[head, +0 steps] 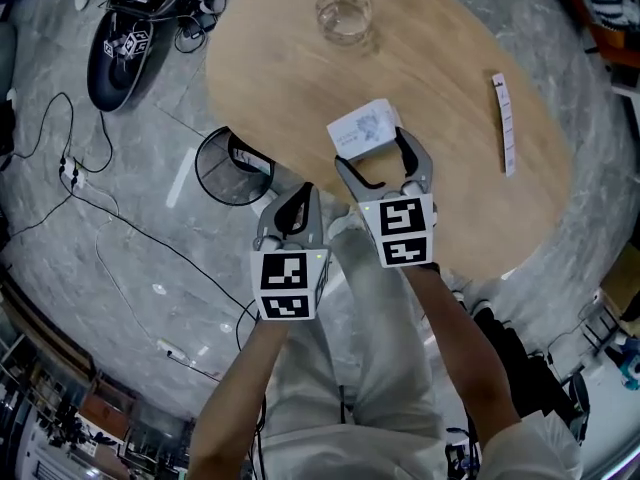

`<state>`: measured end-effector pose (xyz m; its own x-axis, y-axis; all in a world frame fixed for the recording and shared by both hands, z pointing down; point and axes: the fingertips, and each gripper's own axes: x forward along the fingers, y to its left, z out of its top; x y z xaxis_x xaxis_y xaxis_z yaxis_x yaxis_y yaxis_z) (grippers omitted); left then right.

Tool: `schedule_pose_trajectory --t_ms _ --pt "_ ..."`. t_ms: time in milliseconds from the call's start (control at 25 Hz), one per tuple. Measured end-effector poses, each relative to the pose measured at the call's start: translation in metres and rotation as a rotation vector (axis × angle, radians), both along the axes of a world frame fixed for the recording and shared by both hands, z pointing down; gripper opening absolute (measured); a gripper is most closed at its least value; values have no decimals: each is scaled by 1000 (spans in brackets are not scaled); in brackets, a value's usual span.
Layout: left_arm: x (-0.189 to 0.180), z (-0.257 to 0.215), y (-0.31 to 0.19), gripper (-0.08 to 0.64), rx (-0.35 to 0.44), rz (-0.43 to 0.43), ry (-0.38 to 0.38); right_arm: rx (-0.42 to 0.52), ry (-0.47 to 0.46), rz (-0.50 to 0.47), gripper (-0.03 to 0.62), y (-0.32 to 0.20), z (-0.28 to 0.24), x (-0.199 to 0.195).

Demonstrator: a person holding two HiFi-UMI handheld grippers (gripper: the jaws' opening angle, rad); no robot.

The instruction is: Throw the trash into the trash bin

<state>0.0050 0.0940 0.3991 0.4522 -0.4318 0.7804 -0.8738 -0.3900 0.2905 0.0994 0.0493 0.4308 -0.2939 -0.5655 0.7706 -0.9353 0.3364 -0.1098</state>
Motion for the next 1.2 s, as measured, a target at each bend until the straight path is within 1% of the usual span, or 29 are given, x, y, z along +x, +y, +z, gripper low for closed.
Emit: schedule_pose_trajectory --t_ms 280,480,640,880,1080,1200 --pt "-43 1 -2 0 -8 -76 1 -5 -15 -78 463 -7 -3 -50" --pt "-85 5 -5 0 -5 -132 1 -12 -42 -143 463 -9 -2 -100" --pt "-118 11 -6 0 5 -195 -19 -20 -68 -204 463 -8 3 -140" --pt "-161 20 0 0 -17 -252 -24 -36 -94 -289 462 -1 9 -195" --pt "-196 21 9 0 -28 -302 -37 -57 -106 -368 462 13 13 -235" --pt "-210 25 11 0 -34 -326 -44 -71 -115 -416 462 20 18 -253"
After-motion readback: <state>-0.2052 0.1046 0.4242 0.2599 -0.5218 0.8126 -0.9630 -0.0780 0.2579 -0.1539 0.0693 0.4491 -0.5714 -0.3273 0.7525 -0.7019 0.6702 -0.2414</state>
